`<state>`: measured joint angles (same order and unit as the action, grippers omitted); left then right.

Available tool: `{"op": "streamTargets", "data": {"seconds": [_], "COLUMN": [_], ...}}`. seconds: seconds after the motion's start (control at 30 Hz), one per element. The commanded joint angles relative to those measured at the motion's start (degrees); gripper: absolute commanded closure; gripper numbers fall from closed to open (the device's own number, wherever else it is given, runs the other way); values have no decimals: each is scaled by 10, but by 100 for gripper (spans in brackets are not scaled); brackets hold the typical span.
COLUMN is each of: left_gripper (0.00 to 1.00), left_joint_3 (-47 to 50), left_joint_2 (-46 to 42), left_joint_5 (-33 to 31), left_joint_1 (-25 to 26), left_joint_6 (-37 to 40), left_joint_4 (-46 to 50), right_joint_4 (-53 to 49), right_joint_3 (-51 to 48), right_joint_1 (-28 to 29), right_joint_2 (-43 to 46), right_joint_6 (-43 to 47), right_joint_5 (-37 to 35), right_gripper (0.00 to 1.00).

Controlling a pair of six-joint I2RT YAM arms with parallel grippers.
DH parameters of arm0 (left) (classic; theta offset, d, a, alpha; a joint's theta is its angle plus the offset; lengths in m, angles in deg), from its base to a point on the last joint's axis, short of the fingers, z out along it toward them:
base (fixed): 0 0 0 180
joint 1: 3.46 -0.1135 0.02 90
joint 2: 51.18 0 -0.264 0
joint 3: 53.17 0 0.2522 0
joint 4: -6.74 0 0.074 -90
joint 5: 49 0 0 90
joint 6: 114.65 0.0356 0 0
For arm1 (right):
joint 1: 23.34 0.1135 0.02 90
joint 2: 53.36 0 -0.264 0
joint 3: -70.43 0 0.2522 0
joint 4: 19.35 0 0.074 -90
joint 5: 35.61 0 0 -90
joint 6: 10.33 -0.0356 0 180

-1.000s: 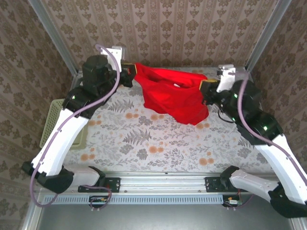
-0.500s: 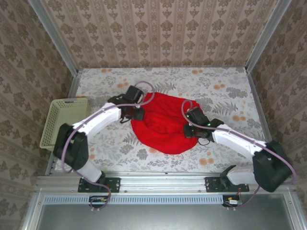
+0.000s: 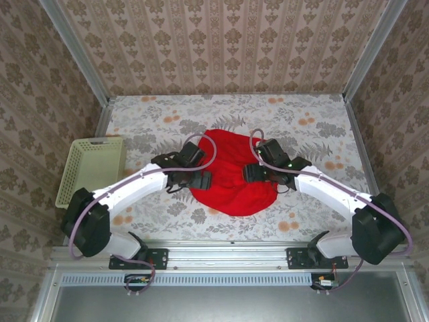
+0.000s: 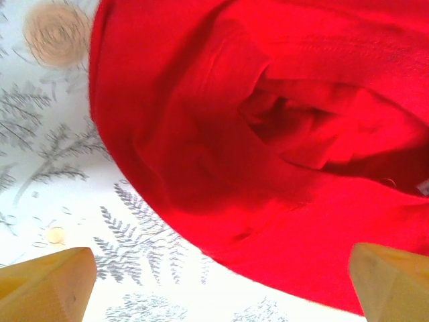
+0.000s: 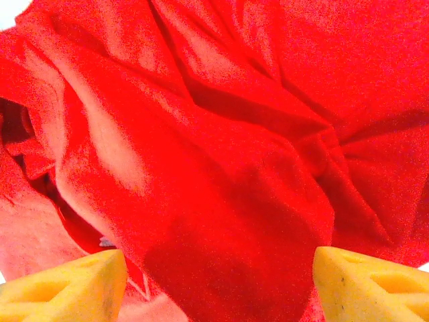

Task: Fold the inside-out t-shirt

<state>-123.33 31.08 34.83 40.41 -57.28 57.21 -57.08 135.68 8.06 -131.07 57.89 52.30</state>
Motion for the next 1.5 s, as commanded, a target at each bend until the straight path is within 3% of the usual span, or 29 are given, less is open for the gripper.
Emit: {"op": "streamTargets", "data": {"seconds": [0.0, 0.17, 0.27, 0.37, 0.63, 0.83, 1.07, 1.23, 1.33, 1.4, 1.47], "left_gripper": [2, 5, 13, 23, 70, 99, 100, 100, 100, 100, 100], "left_joint_3": [9, 2, -5, 5, 9, 11, -170, -456, -620, -639, -594], "left_joint_2": [37, 93, 125, 136, 102, -3, -71, -27, -6, -23, -56], "left_joint_5": [5, -2, -9, -3, -23, -25, -29, -31, -25, -24, -24], "left_joint_1": [9, 10, 7, 2, -6, -48, -86, -102, -81, -58, -43], "left_joint_6": [-103, -136, -132, -130, -68, -7, 90, 153, 191, 206, 216], "left_joint_4": [-40, -69, -64, -80, -66, -69, -12, 76, 115, 103, 69], "right_joint_4": [-20, -9, -27, -51, -91, -112, -124, -136, -169, -166, -145], "right_joint_3": [22, 37, 52, 64, 72, 82, 171, 317, 448, 480, 463], "right_joint_1": [-3, -3, -4, -4, -5, -17, -25, -26, -25, -25, -25], "right_joint_2": [-38, -80, -109, -129, -61, 43, 128, 144, 135, 153, 184], "right_joint_6": [21, 28, 32, 29, 31, 29, 11, 38, 51, 54, 58], "right_joint_5": [-17, 8, 21, 3, -66, -93, -76, -69, -51, -39, -48], "right_gripper": [26, 30, 31, 40, 90, 100, 100, 100, 100, 100, 100]}}
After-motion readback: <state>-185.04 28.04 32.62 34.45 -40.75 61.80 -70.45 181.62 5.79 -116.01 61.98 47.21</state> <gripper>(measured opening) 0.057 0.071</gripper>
